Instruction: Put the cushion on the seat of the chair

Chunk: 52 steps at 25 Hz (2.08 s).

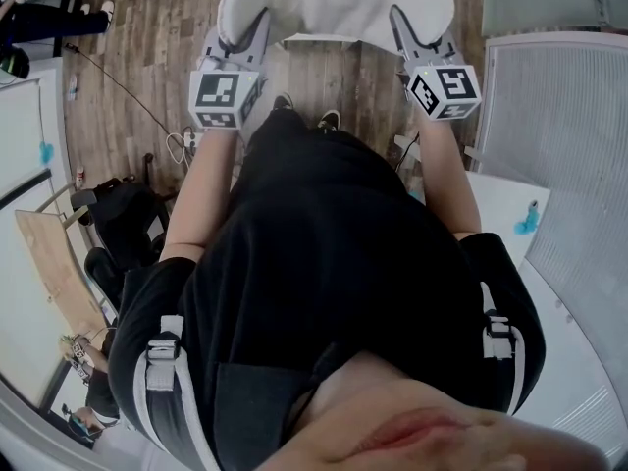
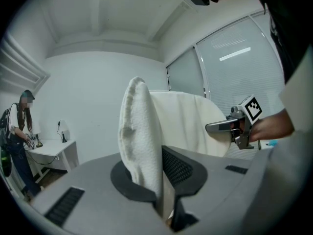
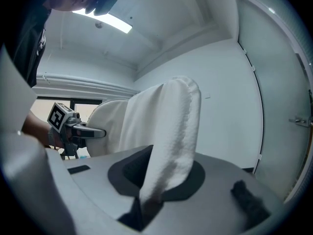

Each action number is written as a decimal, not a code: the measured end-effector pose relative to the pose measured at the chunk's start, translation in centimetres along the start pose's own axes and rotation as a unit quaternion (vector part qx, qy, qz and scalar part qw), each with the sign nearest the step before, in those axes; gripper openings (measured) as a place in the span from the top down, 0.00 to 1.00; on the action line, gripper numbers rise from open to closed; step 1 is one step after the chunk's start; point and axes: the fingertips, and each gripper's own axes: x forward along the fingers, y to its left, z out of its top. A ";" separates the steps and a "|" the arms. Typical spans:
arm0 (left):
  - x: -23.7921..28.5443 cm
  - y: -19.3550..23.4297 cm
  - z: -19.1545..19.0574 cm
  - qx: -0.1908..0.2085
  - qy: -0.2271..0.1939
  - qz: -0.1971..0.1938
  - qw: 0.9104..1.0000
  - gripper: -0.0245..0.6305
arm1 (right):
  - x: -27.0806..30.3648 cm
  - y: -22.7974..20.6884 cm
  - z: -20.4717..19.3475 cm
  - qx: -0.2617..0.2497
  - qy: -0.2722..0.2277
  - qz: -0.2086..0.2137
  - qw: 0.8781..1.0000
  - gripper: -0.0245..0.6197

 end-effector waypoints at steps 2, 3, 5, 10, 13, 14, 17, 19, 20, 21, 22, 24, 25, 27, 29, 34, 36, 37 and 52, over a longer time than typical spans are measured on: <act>0.0 0.2 0.0 -0.002 0.001 0.000 1.000 0.88 | 0.2 0.1 0.1 0.000 0.002 0.001 1.000 0.87; -0.1 0.3 0.0 -0.003 0.001 0.000 1.000 0.88 | 0.2 0.2 0.1 -0.001 0.002 0.001 1.000 0.87; 0.3 0.6 -0.1 -0.003 0.001 -0.002 1.000 0.88 | 0.6 0.0 0.0 -0.001 0.004 0.000 1.000 0.87; 2.4 2.4 -0.6 -0.009 0.002 -0.006 1.000 0.88 | 3.1 -0.9 -0.1 -0.004 0.011 -0.004 1.000 0.87; 3.6 3.6 -1.1 -0.014 0.004 -0.011 1.000 0.88 | 4.5 -1.4 -0.2 -0.005 0.018 -0.009 1.000 0.87; 4.0 3.9 -1.2 -0.015 0.005 -0.013 1.000 0.88 | 5.0 -1.6 -0.3 -0.004 0.020 -0.010 1.000 0.87; 5.7 5.5 -1.5 -0.024 0.011 -0.020 0.999 0.88 | 7.0 -2.4 -0.4 -0.005 0.022 -0.011 1.000 0.87; 6.8 6.8 -1.8 -0.030 0.015 -0.024 0.999 0.88 | 8.6 -2.8 -0.5 -0.006 0.028 -0.013 1.000 0.87; 7.4 7.5 -1.9 -0.032 0.017 -0.027 0.999 0.88 | 9.4 -2.9 -0.4 -0.006 0.032 -0.014 0.999 0.87; 8.0 8.2 -2.0 -0.033 0.019 -0.029 0.999 0.88 | 10.2 -3.1 -0.4 -0.005 0.035 -0.016 0.999 0.87; 8.5 8.9 -2.1 -0.035 0.020 -0.031 0.999 0.88 | 11.1 -3.2 -0.4 -0.005 0.038 -0.018 0.999 0.87; 9.8 10.3 -2.3 -0.039 0.023 -0.036 0.998 0.88 | 12.8 -3.6 -0.3 -0.005 0.042 -0.022 0.999 0.87; 10.5 11.0 -2.3 -0.041 0.024 -0.038 0.998 0.88 | 13.6 -3.8 -0.3 -0.006 0.044 -0.026 0.999 0.87; 11.8 12.6 -2.4 -0.045 0.026 -0.043 0.998 0.88 | 15.5 -4.2 -0.1 -0.007 0.049 -0.031 0.998 0.87; 13.1 14.1 -2.5 -0.048 0.028 -0.049 0.997 0.88 | 17.3 -4.6 0.1 -0.008 0.054 -0.036 0.998 0.87; 16.0 17.3 -2.9 -0.054 0.033 -0.068 0.996 0.88 | 20.9 -5.4 0.2 -0.007 0.067 -0.052 0.996 0.87; 17.1 18.6 -3.2 -0.055 0.036 -0.077 0.995 0.88 | 22.2 -5.6 0.0 -0.004 0.073 -0.058 0.996 0.87; 17.7 19.1 -3.3 -0.054 0.038 -0.081 0.995 0.88 | 22.8 -5.8 -0.1 -0.003 0.076 -0.062 0.995 0.87; 24.3 21.1 -9.1 -0.072 0.094 -0.093 0.989 0.88 | 28.3 -9.8 -6.2 0.028 0.129 -0.060 0.989 0.86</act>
